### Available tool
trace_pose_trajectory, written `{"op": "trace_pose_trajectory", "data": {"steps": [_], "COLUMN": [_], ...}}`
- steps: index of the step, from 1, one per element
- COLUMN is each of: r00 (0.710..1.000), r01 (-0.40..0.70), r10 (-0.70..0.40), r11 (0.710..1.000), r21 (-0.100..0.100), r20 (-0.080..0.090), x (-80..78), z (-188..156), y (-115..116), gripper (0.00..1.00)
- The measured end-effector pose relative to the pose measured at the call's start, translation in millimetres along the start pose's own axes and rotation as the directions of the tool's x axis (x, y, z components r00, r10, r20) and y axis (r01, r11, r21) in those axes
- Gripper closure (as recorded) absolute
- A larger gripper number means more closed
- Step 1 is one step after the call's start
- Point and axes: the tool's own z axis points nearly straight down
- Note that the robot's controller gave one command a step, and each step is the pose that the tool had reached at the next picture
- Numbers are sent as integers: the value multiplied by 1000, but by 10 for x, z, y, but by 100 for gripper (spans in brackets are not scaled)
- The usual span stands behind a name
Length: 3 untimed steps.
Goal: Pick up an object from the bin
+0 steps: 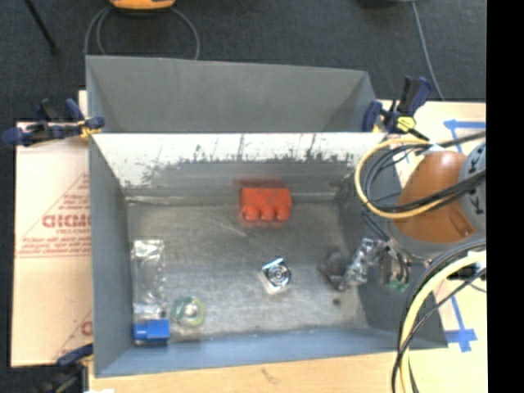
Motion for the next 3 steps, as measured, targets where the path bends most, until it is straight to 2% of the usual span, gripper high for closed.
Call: {"op": "trace_pose_trajectory", "data": {"steps": [1,2,3], "r00": [999,1000,1000], "r01": [-39,-23,-3], "r10": [39,23,3], "r11": [999,1000,1000], "r21": [-1,0,-1], "r20": [-6,-8,-4], "x": [26,-19,-65], "z": [-538,-812,-1452], "y": [97,176,160], "gripper": [100,100,100]}}
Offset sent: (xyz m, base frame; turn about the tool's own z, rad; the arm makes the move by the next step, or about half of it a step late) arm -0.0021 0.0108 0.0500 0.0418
